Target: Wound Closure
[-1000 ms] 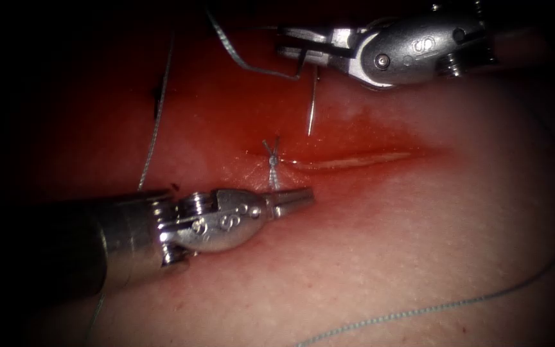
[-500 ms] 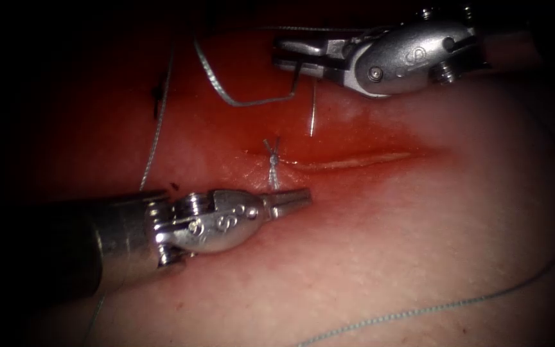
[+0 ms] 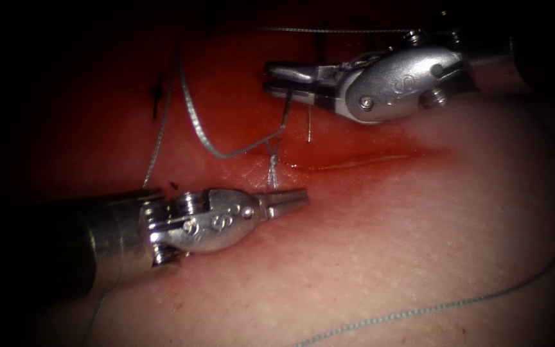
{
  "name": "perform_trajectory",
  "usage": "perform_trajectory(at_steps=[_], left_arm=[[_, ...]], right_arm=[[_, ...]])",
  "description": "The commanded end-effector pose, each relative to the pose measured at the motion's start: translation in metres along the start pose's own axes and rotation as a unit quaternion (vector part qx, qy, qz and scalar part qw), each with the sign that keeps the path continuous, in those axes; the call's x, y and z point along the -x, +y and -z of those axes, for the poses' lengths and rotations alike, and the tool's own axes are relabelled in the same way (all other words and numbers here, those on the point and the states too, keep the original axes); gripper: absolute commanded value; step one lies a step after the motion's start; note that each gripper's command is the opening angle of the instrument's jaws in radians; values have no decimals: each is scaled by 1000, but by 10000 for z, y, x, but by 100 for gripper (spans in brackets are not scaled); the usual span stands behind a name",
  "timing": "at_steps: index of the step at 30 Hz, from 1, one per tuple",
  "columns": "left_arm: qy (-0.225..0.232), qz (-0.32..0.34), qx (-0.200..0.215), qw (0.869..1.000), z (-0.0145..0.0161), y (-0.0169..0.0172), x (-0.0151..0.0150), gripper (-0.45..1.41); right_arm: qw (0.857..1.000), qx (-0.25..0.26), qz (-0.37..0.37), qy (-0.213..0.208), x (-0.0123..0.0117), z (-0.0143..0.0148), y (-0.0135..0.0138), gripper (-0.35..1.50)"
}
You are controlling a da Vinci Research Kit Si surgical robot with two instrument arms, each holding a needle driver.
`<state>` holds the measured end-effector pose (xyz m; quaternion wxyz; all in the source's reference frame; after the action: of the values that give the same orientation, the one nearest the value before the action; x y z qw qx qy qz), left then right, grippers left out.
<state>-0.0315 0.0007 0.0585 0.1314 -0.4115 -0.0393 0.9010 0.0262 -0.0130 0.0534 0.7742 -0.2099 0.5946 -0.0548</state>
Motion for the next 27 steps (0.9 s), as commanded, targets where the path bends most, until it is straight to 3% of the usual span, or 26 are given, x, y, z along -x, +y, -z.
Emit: perform_trajectory(at_steps=[1,20,27], left_arm=[[1,0,-1,1000,-7,-2,-2,-15],[14,3,-13,1000,-10,-10,-1,-10],[15,1,-16,1000,-16,-6,3,-15]], right_arm=[[1000,-3,3,0,3,-11,-8,-35],[1000,-18,-3,-3,9,0,-28,-35],[998,-13,-55,-7,12,-3,-11,-35]])
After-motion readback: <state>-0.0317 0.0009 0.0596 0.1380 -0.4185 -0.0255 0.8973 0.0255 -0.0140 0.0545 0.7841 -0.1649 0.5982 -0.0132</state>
